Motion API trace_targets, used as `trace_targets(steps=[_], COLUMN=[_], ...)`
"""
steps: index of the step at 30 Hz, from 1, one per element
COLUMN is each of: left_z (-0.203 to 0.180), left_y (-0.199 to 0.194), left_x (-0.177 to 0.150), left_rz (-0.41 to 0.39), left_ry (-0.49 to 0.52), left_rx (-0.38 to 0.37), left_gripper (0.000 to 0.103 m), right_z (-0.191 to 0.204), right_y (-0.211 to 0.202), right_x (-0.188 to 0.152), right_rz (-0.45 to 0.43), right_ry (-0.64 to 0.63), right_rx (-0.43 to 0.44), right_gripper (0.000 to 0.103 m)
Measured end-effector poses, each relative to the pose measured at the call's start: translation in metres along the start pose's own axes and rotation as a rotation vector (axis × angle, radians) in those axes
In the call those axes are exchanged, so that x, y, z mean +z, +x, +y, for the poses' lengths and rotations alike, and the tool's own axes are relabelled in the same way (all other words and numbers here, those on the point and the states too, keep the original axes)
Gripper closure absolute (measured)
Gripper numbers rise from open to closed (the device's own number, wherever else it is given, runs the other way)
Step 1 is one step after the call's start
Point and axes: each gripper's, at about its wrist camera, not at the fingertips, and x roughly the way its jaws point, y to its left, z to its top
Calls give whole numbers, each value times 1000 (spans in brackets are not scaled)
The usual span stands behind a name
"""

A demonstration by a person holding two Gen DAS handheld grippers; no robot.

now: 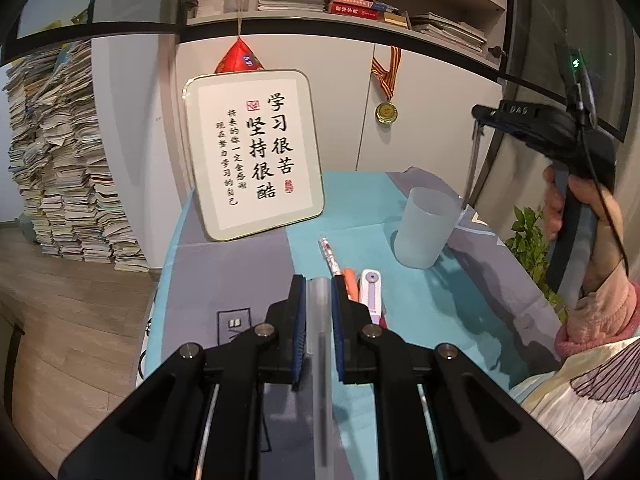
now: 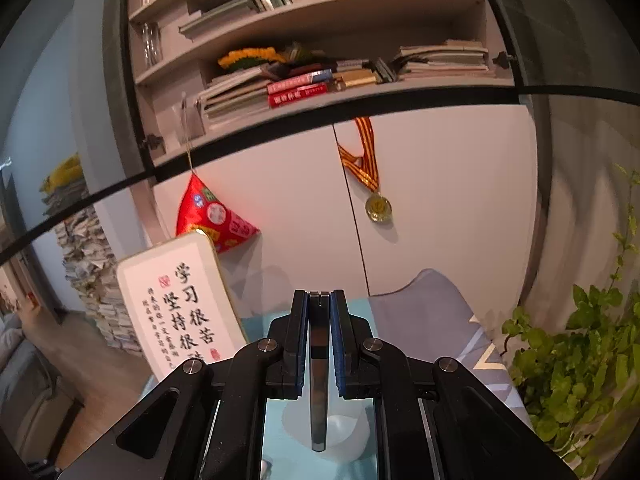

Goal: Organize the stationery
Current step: 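Carry the silver pen over the frosted cup and open the right tool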

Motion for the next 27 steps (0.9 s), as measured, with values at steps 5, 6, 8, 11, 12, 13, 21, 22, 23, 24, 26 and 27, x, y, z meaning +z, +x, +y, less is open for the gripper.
trace_targets(steps=[5,6,8,11,12,13,21,22,23,24,26,27], left_z=[-5,-6,-7,-9,-10,-10,-15,-17,-17,-18,-20,-21], left_y=[14,15,18,22,23,25,27,26,26,26,24,23], left_x=[9,10,12,14,15,16,18,18,18,18,19,20], left_rz=[9,8,8,12,14,16,23,23,23,22,20,19], left_ry=[4,4,6,9,8,6,13,14,15,17,19,19], left_rx=[-19,-21,-28,-30,-32,-32,-42,-42,-42,-42,-40,-40], left_gripper=[93,93,93,93,93,93,93,93,93,93,93,93], right_z=[-4,-5,-7,-7,-7,-7,-10,-12,-13,-14,-15,-15], right_y=[19,21,26,33,35,37,46,48,49,49,50,51], right_x=[-8,-10,-10,-14,-15,-17,-40,-43,-44,-47,-50,-52], right_rz=[31,32,38,52,60,71,159,170,179,189,205,214], right_ry=[-4,-3,-4,-15,-19,-23,-54,-51,-50,-48,-48,-47], right_rx=[-4,-4,-2,-4,-5,-6,-9,-8,-8,-9,-8,-6], right_gripper=[91,91,91,91,91,91,91,91,91,91,91,91])
